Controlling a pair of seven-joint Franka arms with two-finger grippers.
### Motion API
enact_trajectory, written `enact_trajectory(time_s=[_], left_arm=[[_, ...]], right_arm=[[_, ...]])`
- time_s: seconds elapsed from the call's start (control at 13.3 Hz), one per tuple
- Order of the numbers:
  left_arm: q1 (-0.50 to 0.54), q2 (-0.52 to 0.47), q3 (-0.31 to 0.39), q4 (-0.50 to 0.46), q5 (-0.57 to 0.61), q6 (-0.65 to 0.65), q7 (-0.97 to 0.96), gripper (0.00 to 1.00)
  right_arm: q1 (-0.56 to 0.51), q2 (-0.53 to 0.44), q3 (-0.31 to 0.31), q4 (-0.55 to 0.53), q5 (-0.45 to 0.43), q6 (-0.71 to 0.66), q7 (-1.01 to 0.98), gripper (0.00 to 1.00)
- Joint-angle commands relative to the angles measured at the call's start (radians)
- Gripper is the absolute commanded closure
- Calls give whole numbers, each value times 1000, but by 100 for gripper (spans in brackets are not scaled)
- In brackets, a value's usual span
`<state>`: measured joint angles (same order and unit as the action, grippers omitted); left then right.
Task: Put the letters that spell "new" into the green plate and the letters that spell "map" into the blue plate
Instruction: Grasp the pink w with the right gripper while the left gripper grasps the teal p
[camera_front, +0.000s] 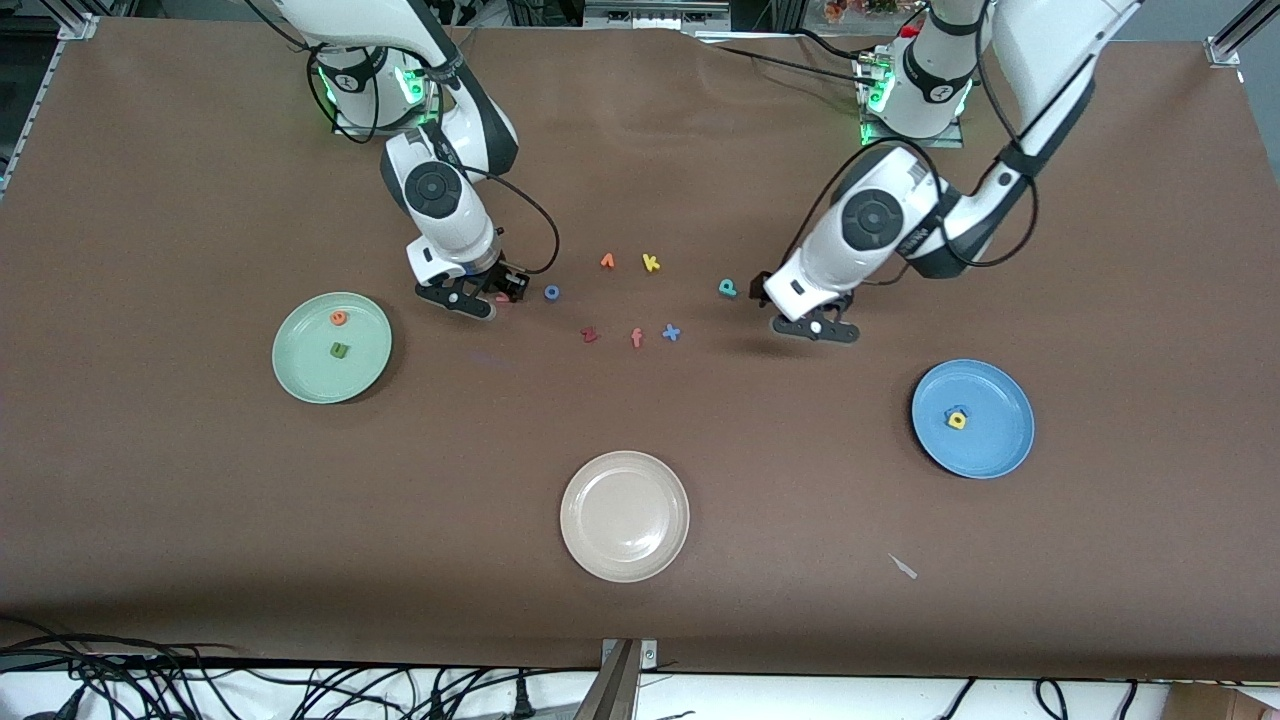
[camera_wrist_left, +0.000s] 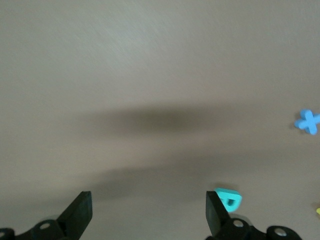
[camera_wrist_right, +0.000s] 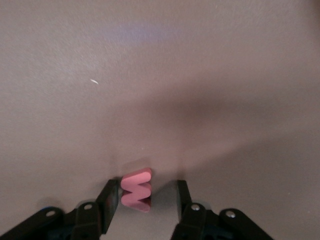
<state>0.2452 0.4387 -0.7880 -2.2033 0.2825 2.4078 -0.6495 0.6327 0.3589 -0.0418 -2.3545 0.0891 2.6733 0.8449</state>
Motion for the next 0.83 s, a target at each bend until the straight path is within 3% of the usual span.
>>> enact_trajectory(time_s=[0.0,0.23,0.45,0.75], left_arm=[[-82,3,1,-18,99,27,-206,0],[-138,72,1,-12,223,65,-402,0],[-181,149,9,32,303,68,-495,2],[-185,186,10,59,322,65,-507,15]], right_arm=[[2,5,3,-15,6,37,16,51],[4,0,3,-14,6,34,16,94],[2,-79,-15,0,-9,-82,-15,97],[2,-182,-223,12,-11,-251,-405,97]])
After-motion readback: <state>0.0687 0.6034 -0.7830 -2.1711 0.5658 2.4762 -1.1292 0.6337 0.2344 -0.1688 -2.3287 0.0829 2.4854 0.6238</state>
